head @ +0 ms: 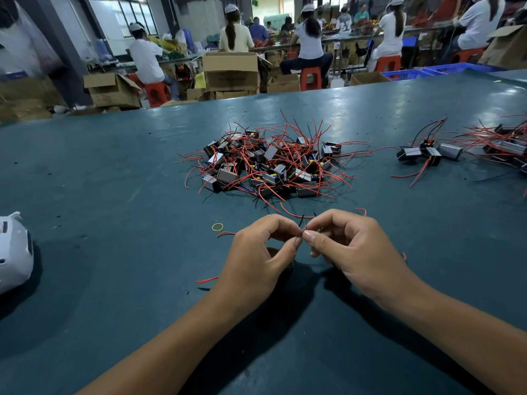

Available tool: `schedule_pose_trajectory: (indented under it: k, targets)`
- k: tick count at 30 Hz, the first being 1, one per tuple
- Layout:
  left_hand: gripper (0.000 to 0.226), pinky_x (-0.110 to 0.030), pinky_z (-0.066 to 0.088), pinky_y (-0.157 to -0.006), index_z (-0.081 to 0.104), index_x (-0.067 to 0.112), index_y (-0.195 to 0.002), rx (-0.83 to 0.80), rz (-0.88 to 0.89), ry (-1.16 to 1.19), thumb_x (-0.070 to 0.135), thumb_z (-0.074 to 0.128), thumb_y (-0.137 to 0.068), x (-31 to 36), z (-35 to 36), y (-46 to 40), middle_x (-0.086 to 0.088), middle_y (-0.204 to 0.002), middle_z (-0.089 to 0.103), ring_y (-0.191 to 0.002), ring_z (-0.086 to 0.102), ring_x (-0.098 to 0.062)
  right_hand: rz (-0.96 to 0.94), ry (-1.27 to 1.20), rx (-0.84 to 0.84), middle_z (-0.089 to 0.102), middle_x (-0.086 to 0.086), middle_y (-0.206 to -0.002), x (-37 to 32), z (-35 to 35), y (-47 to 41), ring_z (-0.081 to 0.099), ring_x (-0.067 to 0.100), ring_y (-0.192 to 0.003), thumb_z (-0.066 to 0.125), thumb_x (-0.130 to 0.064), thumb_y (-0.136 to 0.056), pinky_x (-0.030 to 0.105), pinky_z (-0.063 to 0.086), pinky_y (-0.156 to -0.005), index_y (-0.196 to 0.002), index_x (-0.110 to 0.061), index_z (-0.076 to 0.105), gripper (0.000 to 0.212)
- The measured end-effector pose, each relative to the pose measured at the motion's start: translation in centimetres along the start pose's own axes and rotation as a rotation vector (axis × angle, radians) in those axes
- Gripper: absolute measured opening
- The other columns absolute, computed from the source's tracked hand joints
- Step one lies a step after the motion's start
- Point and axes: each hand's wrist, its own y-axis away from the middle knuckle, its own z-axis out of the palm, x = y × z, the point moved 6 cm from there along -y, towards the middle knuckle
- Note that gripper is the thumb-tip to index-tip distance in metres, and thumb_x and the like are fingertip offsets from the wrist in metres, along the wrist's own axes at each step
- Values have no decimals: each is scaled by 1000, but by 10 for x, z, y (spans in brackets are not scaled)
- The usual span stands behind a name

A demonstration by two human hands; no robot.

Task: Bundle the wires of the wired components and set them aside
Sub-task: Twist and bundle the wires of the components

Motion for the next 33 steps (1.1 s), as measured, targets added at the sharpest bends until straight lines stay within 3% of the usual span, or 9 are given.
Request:
schedule_pose_trajectory:
  k: [9,12,14,16,19,24,29,33]
  targets:
    - [10,-47,59,-67,67,27,-91,12,22,22,17,69,-90,6,0,1,10,-86,69,-86,67,-14,-19,12,22,65,3,-62,-3,1,1,61,8,-59,71,-6,-87,14,43,-55,-83,-8,69,4]
    - [0,-46,58,-63,66,24,-89,72,51,23,24,66,-89,12,-4,1,8,-83,67,-81,66,-15,-49,52,37,64,7,-63,-4,-1,2,58,18,-59,72,-6,-86,27,46,-57,-81,-11,69,8]
    - [12,-38,54,-58,66,23,-82,118,79,-17,33,68,-89,20,-6,0,7,-74,66,-69,63,-13,-86,119,44,63,11,-64,-7,0,4,55,28,-58,73,-11,-85,40,45,-58,-79,-15,68,8]
    - [23,-32,50,-53,66,21,-76,125,60,-30,40,70,-88,23,-7,0,4,-66,65,-59,62,-14,-126,201,54,60,6,-61,-10,1,8,49,26,-54,69,-19,-81,35,42,-53,-78,-21,67,5]
    - [23,-31,48,-50,68,17,-74,107,25,-57,33,72,-90,22,-5,-1,-1,-62,64,-56,60,-17,-176,272,74,52,-1,-56,-14,3,10,39,4,-51,66,-18,-79,19,34,-49,-75,-25,65,8]
    - [20,-12,36,-51,66,20,-72,98,19,-72,20,67,-92,25,-7,-2,2,-63,61,-54,50,-2,-172,268,46,56,-4,-57,-15,4,10,42,3,-51,72,-9,-84,18,36,-50,-74,-19,66,15]
    - [21,-26,45,-50,66,17,-72,118,22,-40,29,69,-89,29,-8,0,-1,-61,63,-55,57,-14,-206,297,51,53,-3,-55,-19,7,12,40,1,-51,69,-12,-82,16,34,-50,-71,-17,64,13]
    - [20,-19,39,-49,63,19,-69,133,13,-69,23,63,-89,29,-10,0,1,-59,60,-52,51,-7,-191,302,52,59,-2,-59,-18,6,12,44,0,-51,72,-6,-83,15,36,-51,-72,-18,66,17]
